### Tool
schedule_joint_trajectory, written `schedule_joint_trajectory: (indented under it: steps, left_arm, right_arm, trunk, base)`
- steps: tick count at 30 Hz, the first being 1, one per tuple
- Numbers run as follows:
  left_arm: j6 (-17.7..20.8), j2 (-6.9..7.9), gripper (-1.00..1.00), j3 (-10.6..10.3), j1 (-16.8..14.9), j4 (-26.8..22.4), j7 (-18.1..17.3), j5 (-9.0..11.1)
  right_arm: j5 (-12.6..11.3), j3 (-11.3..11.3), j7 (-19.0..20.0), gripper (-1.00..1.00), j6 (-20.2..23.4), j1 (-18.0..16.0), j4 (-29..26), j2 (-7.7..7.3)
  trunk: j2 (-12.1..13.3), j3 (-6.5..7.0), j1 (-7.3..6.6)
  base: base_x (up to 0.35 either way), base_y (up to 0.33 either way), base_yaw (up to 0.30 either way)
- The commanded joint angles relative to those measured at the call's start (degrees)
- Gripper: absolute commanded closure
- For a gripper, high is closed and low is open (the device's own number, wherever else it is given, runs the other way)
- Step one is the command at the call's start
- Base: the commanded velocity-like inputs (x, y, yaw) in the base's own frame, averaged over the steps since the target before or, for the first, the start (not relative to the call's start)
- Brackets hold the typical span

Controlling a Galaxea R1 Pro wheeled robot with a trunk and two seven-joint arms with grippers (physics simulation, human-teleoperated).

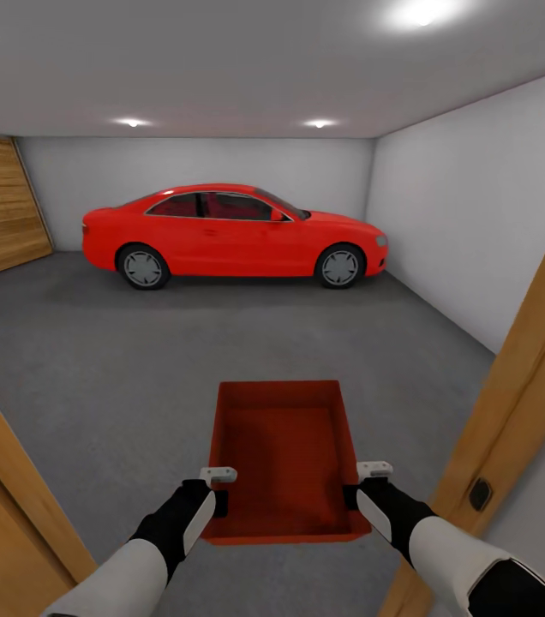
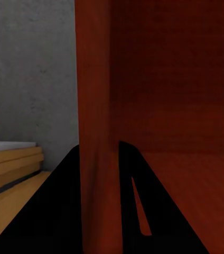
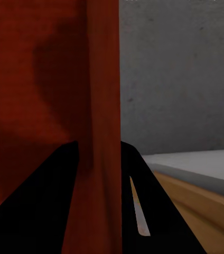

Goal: Move the two storage containers from the living room to the garage. In the garage, place one container on the floor and stack the other container on top of it (either order is fine).

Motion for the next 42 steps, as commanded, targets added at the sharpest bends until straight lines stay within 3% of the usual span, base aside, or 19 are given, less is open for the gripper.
schedule_joint_trajectory:
  steps: [1, 18, 42]
  left_arm:
    - [0.71, 0.26, 1.00, -0.69, -0.02, 0.71, 1.30, -0.96]
    - [0.65, 0.26, 1.00, -0.69, -0.02, 0.71, 1.30, -0.96]
    - [0.52, 0.26, 1.00, -0.68, -0.02, 0.71, 1.30, -0.88]
  right_arm:
    - [-0.79, 1.08, -0.40, 1.00, 0.07, -0.09, -1.64, -0.05]
    - [-0.79, 1.10, -0.40, 1.00, 0.07, -0.09, -1.64, -0.05]
    - [-0.79, 1.09, -0.40, 1.00, 0.07, -0.09, -1.64, -0.06]
  trunk:
    - [-0.14, -0.13, 0.04]
    - [-0.14, -0.13, 0.04]
    - [-0.14, -0.13, 0.04]
  base:
    - [0.082, 0.166, 0.000]
    - [0.043, 0.028, 0.000]
    - [0.313, 0.000, 0.000]
